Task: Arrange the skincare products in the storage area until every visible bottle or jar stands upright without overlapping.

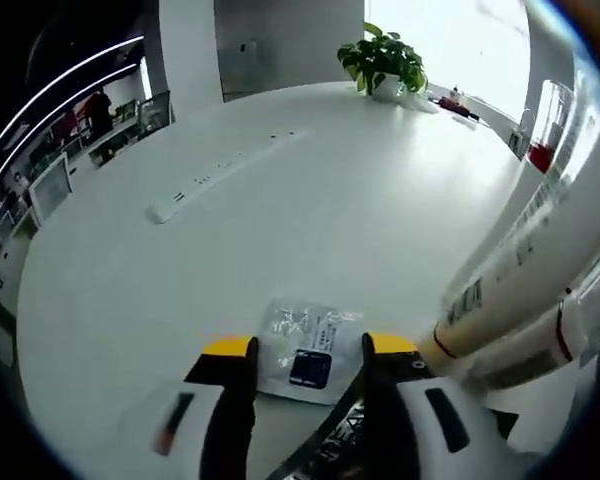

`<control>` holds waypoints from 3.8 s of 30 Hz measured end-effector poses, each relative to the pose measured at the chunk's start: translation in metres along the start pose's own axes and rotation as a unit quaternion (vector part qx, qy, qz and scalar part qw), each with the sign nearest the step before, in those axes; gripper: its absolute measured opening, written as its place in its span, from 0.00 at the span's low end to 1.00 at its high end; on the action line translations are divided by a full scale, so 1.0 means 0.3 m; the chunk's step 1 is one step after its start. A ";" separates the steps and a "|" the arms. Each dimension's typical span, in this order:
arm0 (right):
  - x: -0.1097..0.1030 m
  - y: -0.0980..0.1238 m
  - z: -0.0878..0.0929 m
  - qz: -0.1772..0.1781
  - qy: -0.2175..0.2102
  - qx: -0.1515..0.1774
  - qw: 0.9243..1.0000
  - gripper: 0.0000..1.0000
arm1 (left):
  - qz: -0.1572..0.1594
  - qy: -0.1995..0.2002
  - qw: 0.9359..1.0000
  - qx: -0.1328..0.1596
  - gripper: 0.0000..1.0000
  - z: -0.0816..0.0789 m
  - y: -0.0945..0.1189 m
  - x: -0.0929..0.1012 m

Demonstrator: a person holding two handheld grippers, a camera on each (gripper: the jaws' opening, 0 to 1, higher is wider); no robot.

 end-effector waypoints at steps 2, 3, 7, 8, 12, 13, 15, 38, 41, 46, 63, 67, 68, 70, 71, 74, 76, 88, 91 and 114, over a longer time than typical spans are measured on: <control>0.000 -0.002 0.000 0.000 -0.002 0.001 1.000 0.98 | 0.002 0.003 1.000 -0.001 0.42 -0.003 0.000 -0.004; 0.000 -0.003 -0.001 0.000 -0.002 0.000 1.000 0.98 | 0.002 0.004 1.000 -0.004 0.41 -0.003 0.003 -0.009; 0.003 -0.003 -0.006 0.002 0.000 0.001 1.000 0.98 | 0.003 0.004 1.000 -0.009 0.41 -0.007 0.002 -0.019; 0.004 -0.003 -0.006 0.002 -0.001 0.002 1.000 0.98 | 0.003 0.005 1.000 -0.010 0.40 -0.008 0.004 -0.021; 0.010 -0.002 -0.005 0.004 -0.003 0.002 1.000 0.98 | 0.000 0.006 1.000 -0.010 0.34 -0.009 0.000 -0.033; 0.011 -0.003 -0.003 0.004 -0.004 0.001 1.000 0.98 | -0.002 0.019 1.000 -0.006 0.33 -0.012 0.000 -0.032; 0.011 -0.003 -0.003 0.004 -0.003 0.000 1.000 0.98 | -0.009 0.044 0.999 0.005 0.15 -0.015 0.001 -0.047; 0.006 -0.006 -0.003 0.003 -0.005 0.002 1.000 0.98 | 0.012 -0.018 1.000 -0.023 0.42 -0.010 -0.024 0.006; 0.013 -0.002 0.002 0.006 -0.008 0.002 1.000 0.98 | 0.004 -0.009 1.000 -0.023 0.35 -0.008 -0.014 -0.004; 0.010 -0.015 0.002 0.003 -0.008 0.001 1.000 0.98 | 0.004 -0.027 0.999 -0.018 0.23 -0.009 -0.007 -0.007; -0.003 -0.024 -0.002 0.001 -0.007 0.001 1.000 0.98 | 0.007 -0.050 0.999 -0.008 0.04 -0.013 -0.009 -0.022; -0.009 -0.024 -0.002 -0.001 -0.006 0.001 1.000 0.98 | 0.000 -0.030 0.999 -0.009 0.03 -0.011 -0.009 -0.029; -0.010 -0.023 -0.003 -0.002 -0.006 0.001 1.000 0.98 | -0.007 -0.020 1.000 -0.007 0.03 -0.012 -0.010 -0.030; -0.011 -0.019 -0.010 -0.001 -0.004 0.005 1.000 0.98 | -0.009 -0.006 1.000 -0.001 0.03 -0.014 -0.013 -0.036; -0.008 -0.019 -0.012 0.000 -0.004 0.007 1.000 0.98 | -0.009 -0.005 1.000 0.000 0.03 -0.015 -0.015 -0.039; -0.004 -0.018 -0.014 0.002 -0.006 0.008 1.000 0.98 | -0.015 0.005 1.000 0.007 0.03 -0.021 -0.010 -0.050; -0.006 -0.017 -0.015 0.001 -0.005 0.008 1.000 0.98 | -0.016 0.006 1.000 0.011 0.03 -0.031 -0.002 -0.060; -0.053 -0.033 -0.047 -0.017 0.005 0.017 1.000 0.98 | -0.017 -0.006 0.999 0.042 0.03 -0.105 0.088 -0.107; -0.066 -0.030 -0.057 -0.021 0.008 0.020 1.000 0.98 | -0.005 -0.032 0.999 0.042 0.03 -0.120 0.120 -0.103; -0.172 -0.005 -0.107 -0.065 0.019 0.048 0.997 0.96 | 0.057 -0.068 0.994 0.070 0.03 -0.232 0.419 0.000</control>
Point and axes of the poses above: the point that each gripper's makers call its tool centre point, and the gripper's own axes: y roughly backward along the fingers, x roughly to its right, z roughly out of its underside, the point moved 5 cm from there along y, roughly backward along the fingers, and after that the axes turned 15 degrees about x, right-handed, at the moved point
